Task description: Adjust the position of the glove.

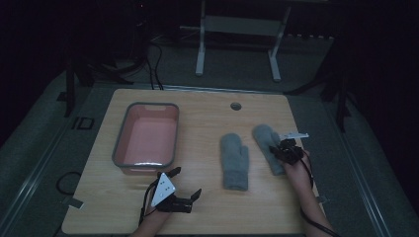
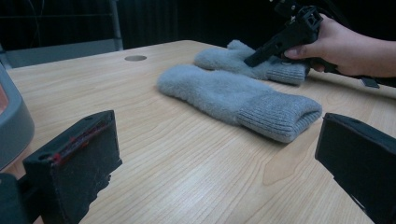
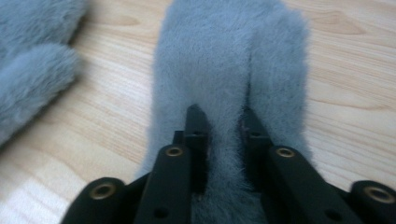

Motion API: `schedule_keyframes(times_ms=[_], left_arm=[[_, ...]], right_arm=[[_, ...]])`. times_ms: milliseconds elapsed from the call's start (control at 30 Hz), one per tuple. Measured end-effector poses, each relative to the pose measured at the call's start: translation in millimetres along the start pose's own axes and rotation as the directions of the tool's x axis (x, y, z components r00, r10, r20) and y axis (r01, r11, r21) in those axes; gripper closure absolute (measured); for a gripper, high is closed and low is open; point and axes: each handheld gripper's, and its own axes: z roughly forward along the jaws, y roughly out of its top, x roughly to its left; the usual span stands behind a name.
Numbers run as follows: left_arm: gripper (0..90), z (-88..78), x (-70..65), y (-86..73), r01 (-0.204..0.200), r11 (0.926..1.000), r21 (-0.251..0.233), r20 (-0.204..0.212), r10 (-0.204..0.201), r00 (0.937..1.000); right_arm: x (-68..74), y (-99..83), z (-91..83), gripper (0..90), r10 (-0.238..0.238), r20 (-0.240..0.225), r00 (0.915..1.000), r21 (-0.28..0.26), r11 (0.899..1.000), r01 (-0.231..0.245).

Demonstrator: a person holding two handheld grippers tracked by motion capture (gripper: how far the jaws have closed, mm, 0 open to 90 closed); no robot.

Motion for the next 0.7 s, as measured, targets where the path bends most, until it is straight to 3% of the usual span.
schedule_keyframes(times_ms=[133,233,433,567,700], left_arm=[[0.1,-0.1,0.1,0.0,0.0,1.0,0.0,-0.001,0.0,1.0],[0.1,0.0,0.1,0.0,0.001,1.0,-0.001,-0.001,-0.001,1.0],[0.1,0.2,0.1,0.1,0.001,1.0,-0.001,-0.005,-0.001,1.0],[0.2,0.3,-0.9,0.1,0.001,1.0,-0.001,-0.002,-0.001,1.0],[0.1,0.7,-1.5,0.1,-0.002,1.0,-0.002,0.005,0.002,1.0]], right_arm=[[9.6,0.7,-9.1,80.7,0.053,0.054,0.9972,-0.027,0.998,-0.051],[14.3,0.5,-22.8,80.7,0.082,0.049,0.9955,-0.049,0.996,-0.079],[22.2,-11.2,-56.9,80.7,0.209,0.109,0.9719,-0.089,0.976,-0.2],[29.5,-20.9,-68.2,80.5,0.218,0.127,0.9676,-0.079,0.975,-0.209],[33.6,-31.3,-68.8,80.1,0.222,0.139,0.965,-0.061,0.975,-0.215]])
